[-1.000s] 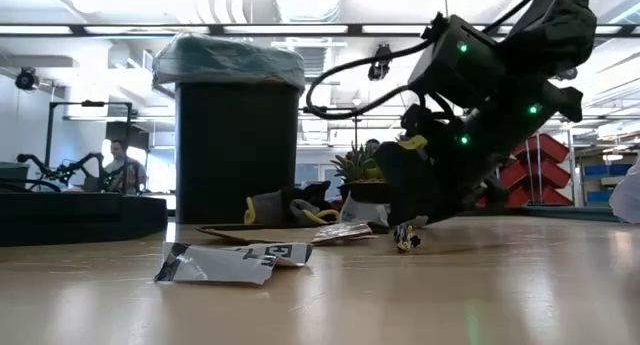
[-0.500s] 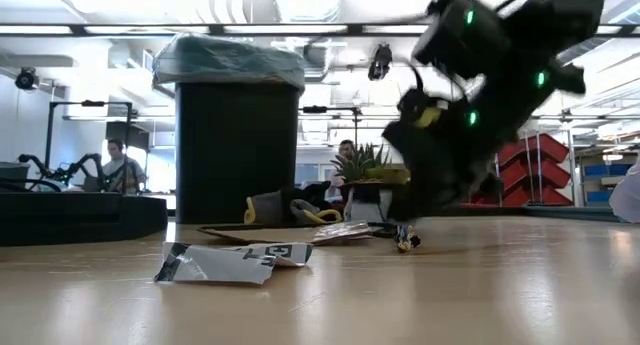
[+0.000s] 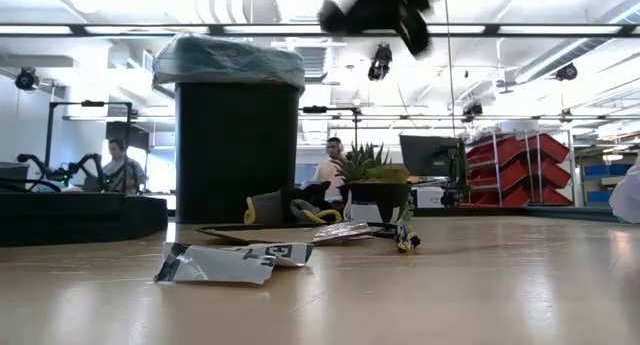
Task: Place trash/remove bag and relplace
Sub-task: Put the black paper into the trash bin
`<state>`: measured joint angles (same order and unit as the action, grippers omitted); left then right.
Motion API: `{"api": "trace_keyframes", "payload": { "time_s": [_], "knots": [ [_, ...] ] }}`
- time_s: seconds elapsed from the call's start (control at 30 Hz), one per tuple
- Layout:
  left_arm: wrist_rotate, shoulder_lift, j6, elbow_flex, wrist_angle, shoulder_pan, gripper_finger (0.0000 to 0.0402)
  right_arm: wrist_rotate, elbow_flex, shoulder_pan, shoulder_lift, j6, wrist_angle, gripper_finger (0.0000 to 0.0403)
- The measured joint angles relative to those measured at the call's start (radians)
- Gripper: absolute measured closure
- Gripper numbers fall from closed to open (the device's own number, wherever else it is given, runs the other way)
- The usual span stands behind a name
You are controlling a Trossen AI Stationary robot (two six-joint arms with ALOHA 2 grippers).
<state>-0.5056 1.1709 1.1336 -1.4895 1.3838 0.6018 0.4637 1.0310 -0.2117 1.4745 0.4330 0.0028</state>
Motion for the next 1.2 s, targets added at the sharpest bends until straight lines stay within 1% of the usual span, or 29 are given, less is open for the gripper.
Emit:
{"api": "trace_keyframes", "payload": {
  "time_s": [0.07,0.17,0.23,0.33,0.4,0.53,0.73,0.9,0.97,1.03,1.1,1.2],
  "knots": [
    [-0.001,0.0,-0.007,0.001,0.0,0.0,0.0324,0.0,0.078,0.015,0.02,-0.078,0.003,0.0403],
    [-0.011,-0.001,-0.008,0.001,-0.002,0.0,0.0323,-0.001,0.191,0.049,0.082,-0.153,-0.006,0.0403],
    [-0.014,0.0,-0.008,0.001,-0.004,0.0,0.0321,-0.022,0.258,0.078,0.125,-0.177,-0.013,0.0403],
    [-0.027,0.001,-0.009,0.003,-0.018,0.0,0.0318,-0.095,0.374,0.13,0.195,-0.184,-0.01,0.0403],
    [-0.04,0.002,-0.01,0.007,-0.034,0.0,0.0318,-0.102,0.452,0.16,0.244,-0.195,-0.02,0.0403],
    [-0.076,0.006,-0.01,0.012,-0.06,0.0,0.0322,-0.108,0.603,0.219,0.334,-0.268,-0.025,0.0403],
    [-0.148,0.011,-0.01,0.044,-0.112,0.0,0.0325,-0.105,0.814,0.322,0.458,-0.278,-0.06,0.0403],
    [-0.165,0.011,-0.011,0.093,-0.191,0.0,0.032,-0.106,0.972,0.392,0.553,-0.271,-0.177,0.04],
    [-0.165,0.012,-0.015,0.116,-0.227,0.0,0.0318,-0.117,1.029,0.412,0.585,-0.27,-0.205,0.0391],
    [-0.165,0.012,-0.014,0.137,-0.254,0.0,0.0317,-0.141,1.078,0.428,0.61,-0.263,-0.27,0.0375],
    [-0.165,0.014,-0.015,0.154,-0.286,0.0,0.0318,-0.157,1.114,0.438,0.63,-0.25,-0.332,0.0353],
    [-0.165,0.014,-0.025,0.18,-0.327,-0.001,0.0323,-0.157,1.144,0.44,0.652,-0.25,-0.373,0.0315]
  ]
}}
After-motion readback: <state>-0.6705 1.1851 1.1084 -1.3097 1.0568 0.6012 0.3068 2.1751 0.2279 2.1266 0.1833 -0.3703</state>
